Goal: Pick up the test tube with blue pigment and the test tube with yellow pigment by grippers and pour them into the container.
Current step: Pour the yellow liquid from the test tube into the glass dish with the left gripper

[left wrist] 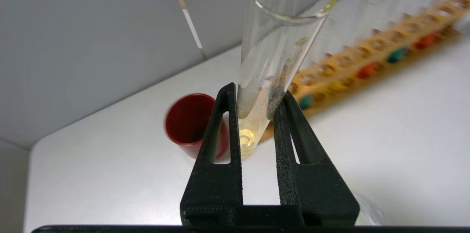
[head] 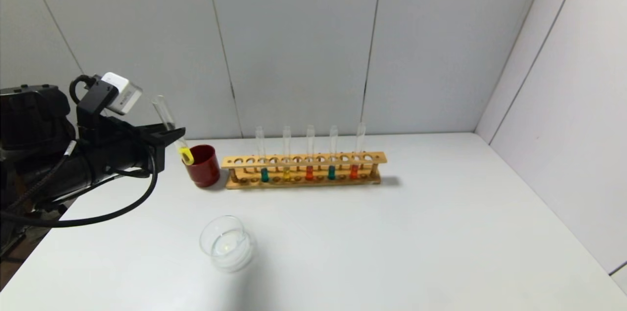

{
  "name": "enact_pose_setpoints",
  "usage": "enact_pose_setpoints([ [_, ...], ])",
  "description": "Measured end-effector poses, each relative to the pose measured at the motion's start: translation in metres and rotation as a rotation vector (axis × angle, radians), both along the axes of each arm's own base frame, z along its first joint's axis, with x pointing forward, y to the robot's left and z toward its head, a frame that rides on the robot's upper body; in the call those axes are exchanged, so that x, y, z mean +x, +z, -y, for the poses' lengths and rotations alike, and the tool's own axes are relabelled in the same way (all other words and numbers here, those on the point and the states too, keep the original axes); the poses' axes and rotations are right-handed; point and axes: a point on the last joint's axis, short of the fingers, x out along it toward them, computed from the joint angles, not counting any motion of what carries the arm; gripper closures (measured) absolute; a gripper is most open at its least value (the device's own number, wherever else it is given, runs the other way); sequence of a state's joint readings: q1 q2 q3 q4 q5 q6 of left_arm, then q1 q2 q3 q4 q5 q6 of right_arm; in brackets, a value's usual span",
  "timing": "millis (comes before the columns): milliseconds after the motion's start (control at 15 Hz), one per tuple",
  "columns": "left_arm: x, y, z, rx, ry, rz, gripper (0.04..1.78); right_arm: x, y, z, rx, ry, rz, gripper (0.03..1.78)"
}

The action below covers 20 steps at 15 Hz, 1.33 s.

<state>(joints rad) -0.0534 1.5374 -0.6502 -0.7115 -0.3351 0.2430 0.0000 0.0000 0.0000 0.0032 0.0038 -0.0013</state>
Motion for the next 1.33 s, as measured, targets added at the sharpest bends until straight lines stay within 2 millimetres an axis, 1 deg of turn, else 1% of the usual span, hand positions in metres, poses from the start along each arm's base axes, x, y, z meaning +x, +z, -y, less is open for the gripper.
enact_pose_setpoints([
  [267,-0.022,-0.006,-0.003,0.02,-0.128,-0.068,1.51,0.0,0.0,0.0,0.0,0.0,0.0,0.06],
  [667,-0.036,-0.014,-0.037,0.251,-0.28,-0.004,1.51,0.0,0.0,0.0,0.0,0.0,0.0,0.06],
  [867,-0.038,-0.017,-0.042,0.373,-0.35,0.05,1.51,0.0,0.0,0.0,0.0,0.0,0.0,0.06],
  [1200,-0.034,-0.023,-0.044,0.646,-0.446,0.157,1.51,0.0,0.0,0.0,0.0,0.0,0.0,0.06],
  [1333,-0.035,-0.026,-0.044,0.7,-0.456,0.17,1.51,0.0,0.0,0.0,0.0,0.0,0.0,0.06],
])
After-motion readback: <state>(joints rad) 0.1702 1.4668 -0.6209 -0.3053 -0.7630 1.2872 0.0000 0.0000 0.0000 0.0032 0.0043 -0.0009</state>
